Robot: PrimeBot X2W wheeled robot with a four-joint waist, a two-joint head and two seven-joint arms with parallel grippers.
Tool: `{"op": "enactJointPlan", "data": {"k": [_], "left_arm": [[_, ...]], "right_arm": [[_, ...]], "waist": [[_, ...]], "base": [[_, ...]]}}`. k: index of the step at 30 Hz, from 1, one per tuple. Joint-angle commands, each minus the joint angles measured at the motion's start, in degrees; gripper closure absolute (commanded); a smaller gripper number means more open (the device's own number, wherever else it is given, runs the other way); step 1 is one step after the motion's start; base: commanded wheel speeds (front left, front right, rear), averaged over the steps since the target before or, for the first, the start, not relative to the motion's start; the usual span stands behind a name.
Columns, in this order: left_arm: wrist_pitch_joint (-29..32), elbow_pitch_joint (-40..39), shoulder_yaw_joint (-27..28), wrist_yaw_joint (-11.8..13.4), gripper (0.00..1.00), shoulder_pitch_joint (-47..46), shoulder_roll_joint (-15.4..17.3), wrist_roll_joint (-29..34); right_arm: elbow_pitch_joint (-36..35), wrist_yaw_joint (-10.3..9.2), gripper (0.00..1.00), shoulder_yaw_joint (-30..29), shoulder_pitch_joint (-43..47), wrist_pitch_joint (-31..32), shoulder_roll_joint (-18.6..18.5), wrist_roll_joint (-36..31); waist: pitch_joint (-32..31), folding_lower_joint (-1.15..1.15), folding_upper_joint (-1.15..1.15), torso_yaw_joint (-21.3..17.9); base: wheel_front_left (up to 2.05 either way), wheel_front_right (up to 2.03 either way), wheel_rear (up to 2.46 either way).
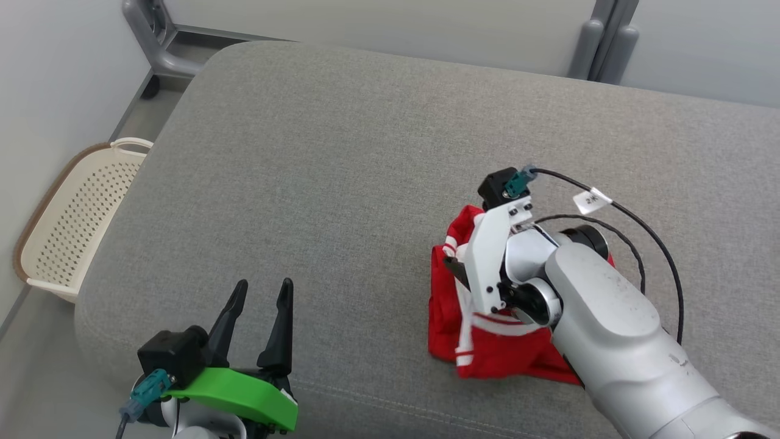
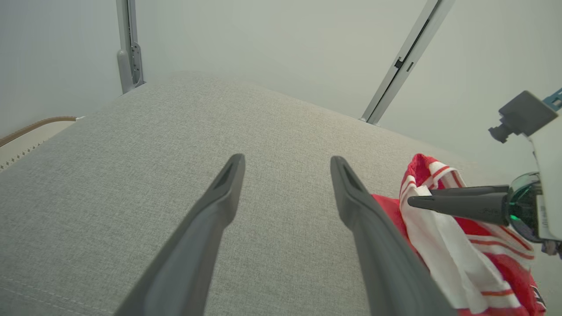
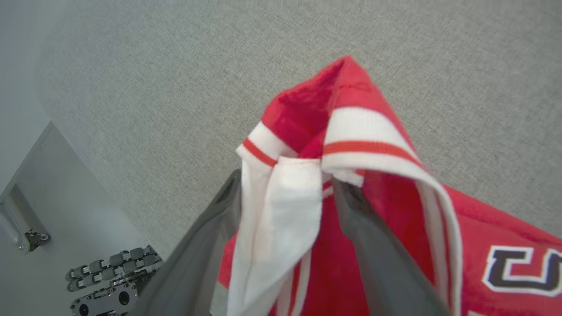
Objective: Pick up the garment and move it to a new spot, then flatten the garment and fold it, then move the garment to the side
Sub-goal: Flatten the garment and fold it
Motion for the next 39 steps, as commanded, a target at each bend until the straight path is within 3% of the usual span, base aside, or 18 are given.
{"op": "enactJointPlan", "data": {"k": [1, 7, 11, 25, 30, 39], "left_arm": [[-0.1, 0.2, 0.2, -0.2, 0.00, -0.6, -0.4, 0.3], [-0.2, 0.0, 0.5, -0.1, 0.00, 0.1, -0.2, 0.5], [-0.3, -0.3, 0.7, 0.2, 0.00, 0.6, 0.1, 0.5], [0.5, -3.8, 1.4, 2.1, 0.00, 0.9, 2.1, 1.2], [1.2, -5.7, 1.3, 2.4, 0.00, -0.5, 2.9, 1.9], [1.7, -6.8, 1.4, 3.1, 0.00, -1.8, 3.1, 2.5]], "right_arm": [[0.7, -0.01, 0.00, 1.1, -1.8, 1.0, 0.1, 0.0], [-1.7, -0.01, 0.00, 2.9, -5.7, 2.0, 0.0, 3.0], [-4.3, -0.02, 0.00, 2.1, -6.3, 0.3, -2.1, 4.5], [-12.8, -0.01, 0.00, -4.2, 5.8, -3.6, -14.9, 12.6], [-13.7, -0.01, 0.00, -6.3, 10.5, -4.1, -16.9, 16.0], [-9.8, -0.01, 0.00, -8.6, 11.4, -6.2, -16.0, 19.7]], "waist": [[-0.4, 0.00, 0.00, -0.6], [-1.4, 0.00, 0.00, -2.7], [-1.7, 0.00, 0.00, -4.1], [0.0, 0.00, 0.00, -9.3], [2.7, 0.00, 0.00, -8.9], [6.2, 0.00, 0.00, -5.9]], "base": [[0.00, 0.00, 0.00], [0.00, 0.00, 0.00], [0.00, 0.00, 0.00], [0.00, 0.00, 0.00], [0.00, 0.00, 0.00], [0.00, 0.00, 0.00]]}}
